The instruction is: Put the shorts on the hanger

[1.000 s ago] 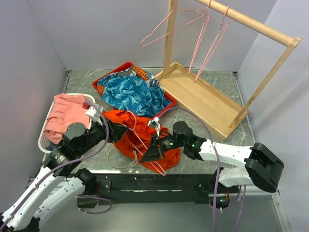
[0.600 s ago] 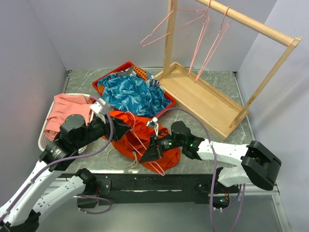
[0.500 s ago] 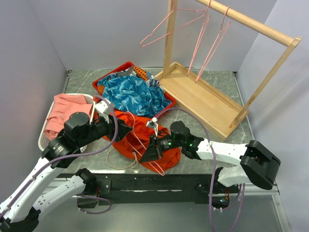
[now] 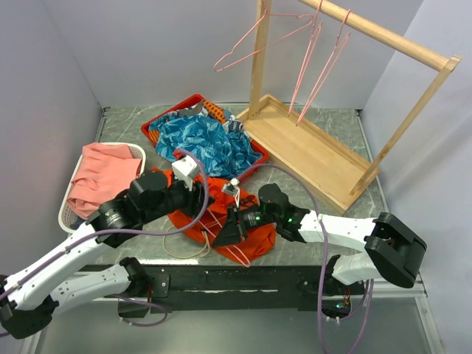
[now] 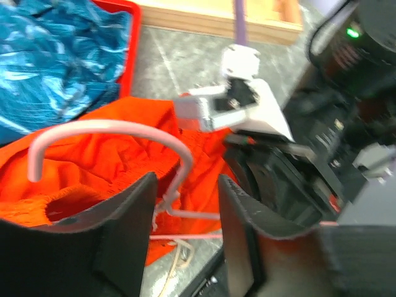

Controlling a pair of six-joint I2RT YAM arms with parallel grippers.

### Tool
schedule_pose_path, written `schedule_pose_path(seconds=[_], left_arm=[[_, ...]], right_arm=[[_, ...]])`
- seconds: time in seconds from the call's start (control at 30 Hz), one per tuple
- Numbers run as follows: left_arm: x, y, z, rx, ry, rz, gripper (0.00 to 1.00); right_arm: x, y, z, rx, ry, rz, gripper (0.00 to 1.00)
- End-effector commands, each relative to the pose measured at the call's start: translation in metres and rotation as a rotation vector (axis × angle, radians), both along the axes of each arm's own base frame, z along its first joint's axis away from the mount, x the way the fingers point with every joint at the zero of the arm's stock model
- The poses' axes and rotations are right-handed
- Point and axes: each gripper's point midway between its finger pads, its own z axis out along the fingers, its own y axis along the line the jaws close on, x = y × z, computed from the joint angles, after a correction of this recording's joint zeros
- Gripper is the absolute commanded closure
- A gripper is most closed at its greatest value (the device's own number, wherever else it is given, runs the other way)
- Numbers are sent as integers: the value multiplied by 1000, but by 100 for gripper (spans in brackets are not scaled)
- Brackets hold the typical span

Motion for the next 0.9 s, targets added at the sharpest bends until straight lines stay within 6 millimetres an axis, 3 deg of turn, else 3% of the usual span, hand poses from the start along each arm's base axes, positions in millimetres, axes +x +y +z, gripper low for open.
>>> schedule_pose_path(seconds=[0.0,0.13,0.23,0.27,0.33,0.37,0.4,0.47,0.5,0.53,0.6,0.63,0.67,0.73,0.87], left_arm=[[30,2,25,-33,-92,162,56],[38,1,19,-12,-95,218,74],[42,4,18,-12,-104,256,98],[43,7,19,-9,-111,272,99],[44,9,16,2,-117,282,99],[45,11,15,4,-123,295,99],[45,11,14,5,-128,295,99],[45,11,15,2,-134,300,99],[44,11,14,3,-137,299,99],[44,10,13,7,-139,296,99],[46,15,11,14,-142,328,99],[46,14,11,15,-143,326,99],[46,14,11,14,-144,326,99],[46,16,11,13,-147,333,99],[46,19,12,7,-156,345,99]], right_arm=[[8,6,29,84,-87,-5,100],[10,5,28,73,-102,-19,100],[15,4,24,45,-109,-52,100],[17,4,25,39,-114,-68,99],[26,3,17,-20,-112,-126,85],[28,2,18,-27,-119,-143,67],[30,0,11,-71,-108,-164,58],[44,-3,17,-95,-141,-254,42],[47,-9,12,-142,-130,-287,39],[61,-13,23,-145,-153,-385,36],[76,-29,18,-235,-138,-513,33],[87,-38,25,-259,-136,-605,31],[109,-54,20,-320,-142,-756,31],[121,-79,5,-408,-95,-883,31],[146,-106,-20,-438,11,-988,32]])
